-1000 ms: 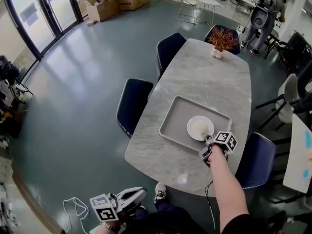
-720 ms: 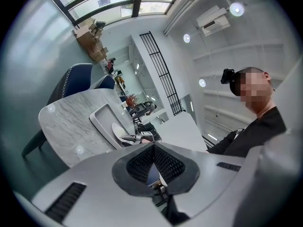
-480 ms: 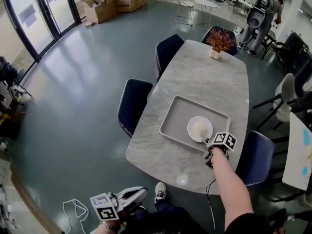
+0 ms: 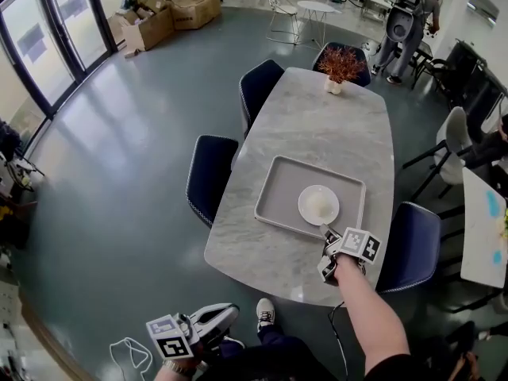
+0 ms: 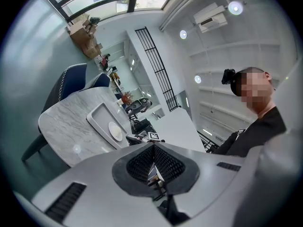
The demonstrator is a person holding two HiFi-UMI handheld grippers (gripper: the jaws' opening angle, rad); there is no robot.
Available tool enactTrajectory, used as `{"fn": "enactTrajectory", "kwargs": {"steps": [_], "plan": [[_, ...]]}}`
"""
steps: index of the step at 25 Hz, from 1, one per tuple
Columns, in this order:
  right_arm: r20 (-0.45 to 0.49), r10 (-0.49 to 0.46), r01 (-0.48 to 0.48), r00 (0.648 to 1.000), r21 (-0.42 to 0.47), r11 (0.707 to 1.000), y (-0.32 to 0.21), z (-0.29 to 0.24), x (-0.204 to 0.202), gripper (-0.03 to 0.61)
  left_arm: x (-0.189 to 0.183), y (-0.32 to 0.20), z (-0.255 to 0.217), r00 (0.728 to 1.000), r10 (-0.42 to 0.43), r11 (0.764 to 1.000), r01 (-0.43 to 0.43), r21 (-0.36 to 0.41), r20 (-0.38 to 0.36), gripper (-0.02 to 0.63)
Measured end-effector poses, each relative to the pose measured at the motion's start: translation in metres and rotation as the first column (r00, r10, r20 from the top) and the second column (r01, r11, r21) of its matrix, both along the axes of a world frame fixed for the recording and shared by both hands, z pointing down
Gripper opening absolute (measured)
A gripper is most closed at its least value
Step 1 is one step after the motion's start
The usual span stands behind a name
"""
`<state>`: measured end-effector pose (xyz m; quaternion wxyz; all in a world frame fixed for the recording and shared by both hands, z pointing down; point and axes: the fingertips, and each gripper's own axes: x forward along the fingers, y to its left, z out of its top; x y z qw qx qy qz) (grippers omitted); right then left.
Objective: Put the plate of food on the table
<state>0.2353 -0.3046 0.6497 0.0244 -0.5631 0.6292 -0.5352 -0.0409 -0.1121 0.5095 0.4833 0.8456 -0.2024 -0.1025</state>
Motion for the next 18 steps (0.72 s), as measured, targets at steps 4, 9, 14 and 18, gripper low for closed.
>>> {"fn": "enactTrajectory", "kwargs": {"steps": [4, 9, 14, 18], "plan": [[0.073, -0.026, 0.017, 0.997, 0.122, 0.992, 0.032, -0.031, -0.039, 0.006, -0.003, 0.005, -0.003, 0.998, 0.067, 0.998, -0.067, 0.01, 0.002, 0.005], [0.098, -0.062, 0.043, 0.993, 0.179, 0.983, 0.097, -0.058, -0.084, 0.006, -0.004, 0.018, -0.01, 0.987, 0.158, 0.987, -0.158, 0.033, -0.002, 0.006], [0.1, -0.09, 0.068, 0.991, 0.209, 0.976, 0.164, -0.08, -0.138, 0.006, -0.023, 0.035, -0.021, 0.973, 0.231, 0.971, -0.23, 0.067, -0.002, 0.005], [0.096, -0.125, 0.096, 0.988, 0.259, 0.961, 0.208, -0.103, -0.185, 0.006, -0.045, 0.054, -0.022, 0.958, 0.286, 0.954, -0.287, 0.084, 0.018, 0.005]]}}
